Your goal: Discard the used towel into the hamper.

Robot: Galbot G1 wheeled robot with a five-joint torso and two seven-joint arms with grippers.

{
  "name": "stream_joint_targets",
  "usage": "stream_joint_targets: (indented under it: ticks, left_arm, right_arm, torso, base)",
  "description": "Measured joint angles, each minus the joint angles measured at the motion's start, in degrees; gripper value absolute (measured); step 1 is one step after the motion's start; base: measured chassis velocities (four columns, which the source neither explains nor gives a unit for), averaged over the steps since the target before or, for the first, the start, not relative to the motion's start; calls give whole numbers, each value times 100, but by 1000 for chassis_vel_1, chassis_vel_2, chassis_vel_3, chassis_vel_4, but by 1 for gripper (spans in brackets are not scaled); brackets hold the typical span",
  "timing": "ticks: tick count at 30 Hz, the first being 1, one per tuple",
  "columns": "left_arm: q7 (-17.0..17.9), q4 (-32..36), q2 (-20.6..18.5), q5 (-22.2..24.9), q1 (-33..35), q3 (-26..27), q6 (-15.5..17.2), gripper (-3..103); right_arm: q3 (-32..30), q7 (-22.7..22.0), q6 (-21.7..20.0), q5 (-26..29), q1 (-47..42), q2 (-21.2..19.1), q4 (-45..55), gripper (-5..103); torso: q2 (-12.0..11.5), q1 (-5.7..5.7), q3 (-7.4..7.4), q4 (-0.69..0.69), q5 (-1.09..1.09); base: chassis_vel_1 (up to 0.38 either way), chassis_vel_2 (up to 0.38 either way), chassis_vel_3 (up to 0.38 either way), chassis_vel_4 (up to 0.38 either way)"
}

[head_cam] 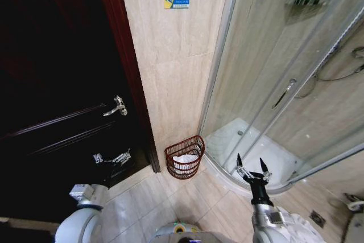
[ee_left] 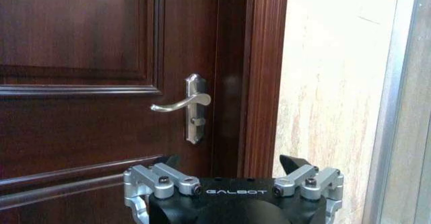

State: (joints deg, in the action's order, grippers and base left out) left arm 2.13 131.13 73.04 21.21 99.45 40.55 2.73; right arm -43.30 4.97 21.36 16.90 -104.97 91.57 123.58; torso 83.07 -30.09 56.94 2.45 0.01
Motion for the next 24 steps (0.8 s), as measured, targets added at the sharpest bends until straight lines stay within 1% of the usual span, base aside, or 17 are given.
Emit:
stream_joint_targets:
  ticks: [1, 7, 9, 10, 12, 13, 14, 17, 24]
  left_arm:
    - [0, 0, 0, 0, 0, 0, 0, 98]
    - [6, -13, -4, 3, -8, -9, 0, 98]
    - [7, -17, -4, 4, -10, -12, 0, 98]
    - [7, -17, -4, 4, -10, -12, 0, 98]
    - [10, -20, -5, 4, -11, -14, 0, 98]
    - [10, -20, -5, 4, -11, -14, 0, 98]
    - [11, -21, -6, 4, -12, -15, 0, 98]
    - [12, -24, -7, 4, -13, -17, 0, 98]
    - [16, -27, -9, 4, -13, -19, -1, 98]
  right_arm:
    - [0, 0, 0, 0, 0, 0, 0, 100]
    - [-288, -72, 90, -27, -128, -31, 816, 100]
    - [-430, -123, -10, 37, -244, 15, 1302, 100]
    - [-430, -123, -10, 37, -244, 15, 1302, 100]
    - [-596, -180, -172, 54, -306, 48, 1765, 100]
    - [-596, -180, -172, 54, -306, 48, 1765, 100]
    - [-684, -197, -259, 55, -319, 51, 1937, 100]
    - [-788, -256, -538, 83, -336, 53, 2022, 100]
    - [-739, -265, -596, -49, -297, 56, 2021, 100]
  torso:
    - [0, 0, 0, 0, 0]
    - [0, 0, 0, 0, 0]
    - [0, 0, 0, 0, -1]
    - [0, 0, 0, 0, -1]
    - [0, 0, 0, 0, -1]
    - [0, 0, 0, 0, -1]
    - [0, 0, 0, 0, -2]
    - [0, 0, 0, 0, 0]
    - [0, 0, 0, 0, -1]
  base:
    - [0, 0, 0, 0]
    - [0, 0, 0, 0]
    - [0, 0, 0, 0]
    - [0, 0, 0, 0]
    - [0, 0, 0, 0]
    - [0, 0, 0, 0]
    - [0, 0, 0, 0]
    - [0, 0, 0, 0]
    - [0, 0, 0, 0]
